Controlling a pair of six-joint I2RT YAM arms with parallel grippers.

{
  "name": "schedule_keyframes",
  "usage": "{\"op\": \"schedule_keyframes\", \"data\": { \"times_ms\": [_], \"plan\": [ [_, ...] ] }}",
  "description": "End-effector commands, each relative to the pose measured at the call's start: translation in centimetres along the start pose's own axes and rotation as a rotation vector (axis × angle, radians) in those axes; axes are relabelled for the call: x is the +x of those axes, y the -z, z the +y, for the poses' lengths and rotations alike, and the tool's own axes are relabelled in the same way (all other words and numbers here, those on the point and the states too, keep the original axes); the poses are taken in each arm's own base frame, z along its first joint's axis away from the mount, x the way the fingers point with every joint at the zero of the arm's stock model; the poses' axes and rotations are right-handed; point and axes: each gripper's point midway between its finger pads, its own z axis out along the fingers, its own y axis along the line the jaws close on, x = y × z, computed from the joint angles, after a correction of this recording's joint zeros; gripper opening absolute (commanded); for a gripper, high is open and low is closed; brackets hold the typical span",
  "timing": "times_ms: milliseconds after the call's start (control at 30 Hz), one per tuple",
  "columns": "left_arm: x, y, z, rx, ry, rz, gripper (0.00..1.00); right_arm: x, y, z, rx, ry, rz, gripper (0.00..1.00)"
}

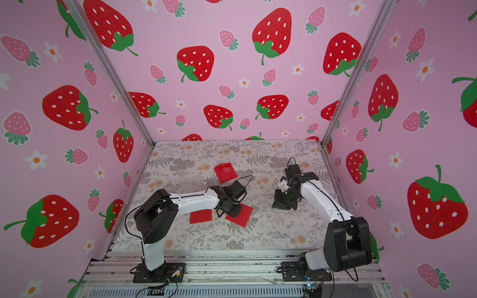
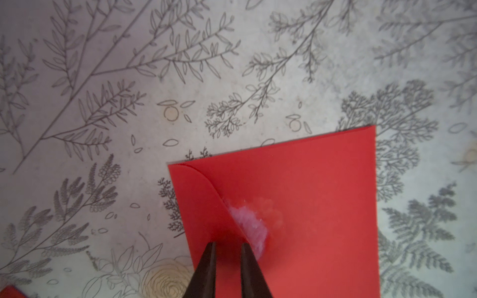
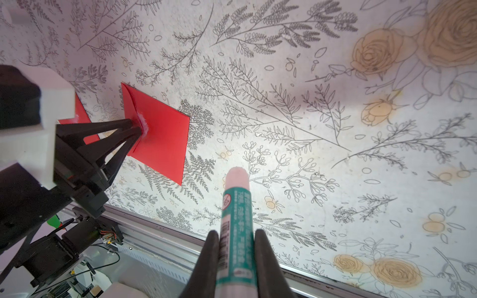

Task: Seal the envelope with a glue stick
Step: Seal the envelope at the center of the board.

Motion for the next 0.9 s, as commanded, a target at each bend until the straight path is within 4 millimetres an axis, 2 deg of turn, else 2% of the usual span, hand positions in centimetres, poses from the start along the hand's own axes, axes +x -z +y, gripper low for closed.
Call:
{"op": "schedule_keyframes", "data": {
  "times_ms": [0, 233, 533, 700, 867],
  "plan": [
    [3.8, -0.6, 0.1, 0.017, 0.020, 0.129, 0.19, 0.1, 0.3, 0.2, 0.012, 0.013, 0.011, 0.00],
    [3.5, 1.0, 0.2, 0.035, 0.048, 0.092, 0.24, 0.2, 0.3, 0.3, 0.017, 0.015, 0.018, 0.00],
    [3.7, 1.5, 0.7, 0.037, 0.067, 0.082, 0.23, 0.2, 0.0, 0.2, 0.026, 0.019, 0.034, 0.00],
    [3.3, 2.6, 0.8, 0.034, 0.070, 0.062, 0.23, 0.3, 0.0, 0.3, 0.027, 0.022, 0.034, 0.00],
    [4.1, 2.1, 0.8, 0.038, 0.071, 0.090, 0.23, 0.4, -0.1, 0.2, 0.028, 0.021, 0.037, 0.00]
  ]
}}
